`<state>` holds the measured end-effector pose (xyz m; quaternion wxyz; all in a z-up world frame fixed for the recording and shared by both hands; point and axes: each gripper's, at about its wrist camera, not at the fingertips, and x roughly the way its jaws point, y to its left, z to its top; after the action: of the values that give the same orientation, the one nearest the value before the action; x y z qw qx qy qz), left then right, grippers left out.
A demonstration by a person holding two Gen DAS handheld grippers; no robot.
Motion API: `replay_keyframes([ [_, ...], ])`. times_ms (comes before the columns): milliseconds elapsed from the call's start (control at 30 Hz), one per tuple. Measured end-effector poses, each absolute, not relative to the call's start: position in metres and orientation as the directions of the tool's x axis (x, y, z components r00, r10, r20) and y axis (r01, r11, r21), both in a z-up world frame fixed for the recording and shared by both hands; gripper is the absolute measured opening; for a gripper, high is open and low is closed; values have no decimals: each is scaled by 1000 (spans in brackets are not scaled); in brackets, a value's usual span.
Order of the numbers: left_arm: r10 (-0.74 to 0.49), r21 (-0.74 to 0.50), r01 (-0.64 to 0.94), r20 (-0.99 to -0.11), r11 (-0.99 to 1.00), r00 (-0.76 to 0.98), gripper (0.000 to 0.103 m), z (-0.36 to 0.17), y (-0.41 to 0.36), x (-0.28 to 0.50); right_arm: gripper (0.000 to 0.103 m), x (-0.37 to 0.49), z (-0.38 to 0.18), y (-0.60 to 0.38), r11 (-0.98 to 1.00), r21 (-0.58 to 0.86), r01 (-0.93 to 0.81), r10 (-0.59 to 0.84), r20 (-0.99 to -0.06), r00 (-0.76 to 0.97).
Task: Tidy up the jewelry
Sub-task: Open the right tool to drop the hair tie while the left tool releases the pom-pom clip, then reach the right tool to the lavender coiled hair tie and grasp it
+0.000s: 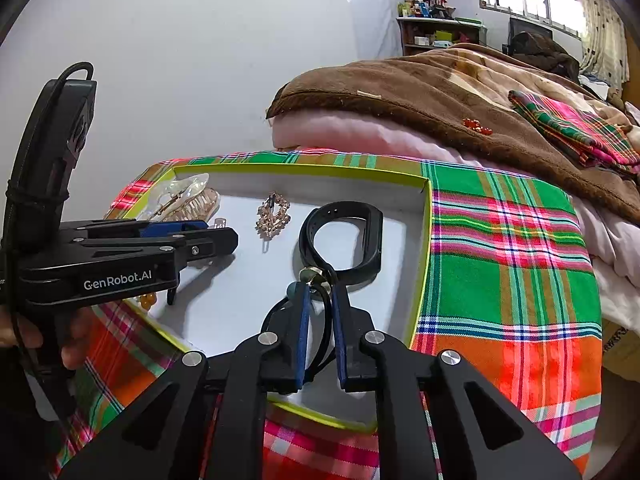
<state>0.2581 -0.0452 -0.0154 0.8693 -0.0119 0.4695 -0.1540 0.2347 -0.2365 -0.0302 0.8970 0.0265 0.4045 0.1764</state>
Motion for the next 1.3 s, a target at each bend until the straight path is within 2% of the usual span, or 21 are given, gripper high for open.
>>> replay_keyframes([
  [267, -275, -161, 253, -805, 954, 525, 48, -9, -43, 253, 25, 231, -26, -239, 940, 196, -277, 331, -710, 621],
  [333, -275, -160, 252, -804, 954, 528, 49, -6, -43, 251, 32, 229, -25, -239, 941, 197, -276, 331, -709, 623],
  [867, -253, -138, 235, -771, 962, 584, 57, 19, -34, 208, 40, 198, -4, -242, 941, 206, -267, 335, -670, 663],
  [1300, -265, -151, 229, -729, 962, 632, 58, 41, -13, 146, 41, 147, 14, -240, 937, 204, -283, 347, -634, 691],
])
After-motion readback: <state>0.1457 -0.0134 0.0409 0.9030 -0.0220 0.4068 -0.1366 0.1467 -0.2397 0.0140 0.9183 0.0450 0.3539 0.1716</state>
